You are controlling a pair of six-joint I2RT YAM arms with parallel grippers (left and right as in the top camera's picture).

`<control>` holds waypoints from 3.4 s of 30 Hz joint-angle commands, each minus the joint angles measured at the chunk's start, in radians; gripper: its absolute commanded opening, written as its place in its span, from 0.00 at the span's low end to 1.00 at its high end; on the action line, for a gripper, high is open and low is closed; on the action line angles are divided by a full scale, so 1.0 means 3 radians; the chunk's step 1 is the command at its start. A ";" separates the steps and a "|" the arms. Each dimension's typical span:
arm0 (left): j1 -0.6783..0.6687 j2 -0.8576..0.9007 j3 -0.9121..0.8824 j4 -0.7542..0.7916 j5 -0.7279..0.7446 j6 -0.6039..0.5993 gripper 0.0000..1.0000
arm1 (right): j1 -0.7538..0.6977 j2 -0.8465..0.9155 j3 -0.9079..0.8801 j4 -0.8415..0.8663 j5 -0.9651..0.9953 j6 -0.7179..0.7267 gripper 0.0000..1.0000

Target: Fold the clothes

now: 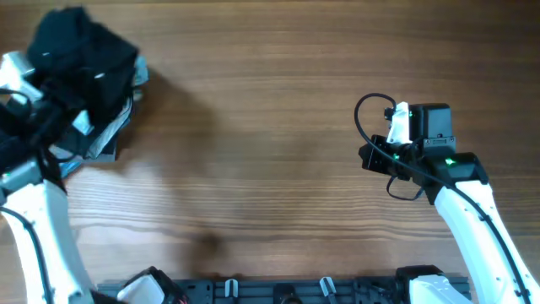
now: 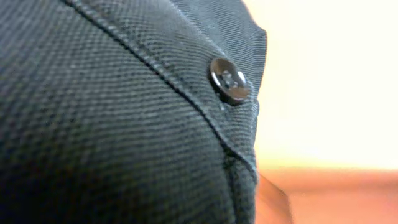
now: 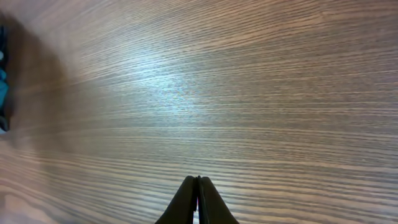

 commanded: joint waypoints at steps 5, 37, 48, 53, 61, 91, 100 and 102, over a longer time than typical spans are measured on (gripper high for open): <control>0.0244 0.1190 0.0050 -0.0051 -0.0359 0.0431 1.00 | -0.0008 -0.0037 0.0051 -0.0017 -0.0206 0.0175 0.05; -0.0857 -0.1991 0.1887 -0.4163 -0.1242 0.2609 1.00 | -0.0008 -0.1301 0.1415 -0.0160 -0.0111 -0.0370 1.00; -0.0857 -0.2024 0.1887 -0.4162 -0.1242 0.2609 1.00 | -0.0010 -0.1349 0.1415 -0.0127 0.0662 -0.0181 1.00; -0.0857 -0.2024 0.1887 -0.4162 -0.1244 0.2609 1.00 | -0.0010 -0.1612 0.1185 -0.0103 0.0680 -0.0989 1.00; -0.0858 -0.2024 0.1887 -0.4163 -0.1244 0.2609 1.00 | -0.0010 -0.3092 -0.0379 0.0374 0.0690 -0.1132 1.00; -0.0858 -0.2024 0.1887 -0.4163 -0.1244 0.2609 1.00 | 0.0149 -0.4007 -0.2385 0.1324 0.0764 -0.1128 1.00; -0.1141 -0.2024 0.1887 -0.4163 -0.1242 0.2609 1.00 | 0.0149 -0.4007 -0.2385 0.1324 0.0764 -0.1128 1.00; -0.1142 -0.2024 0.1887 -0.4185 -0.1343 0.2612 1.00 | 0.0149 -0.4007 -0.2385 0.1324 0.0764 -0.1128 1.00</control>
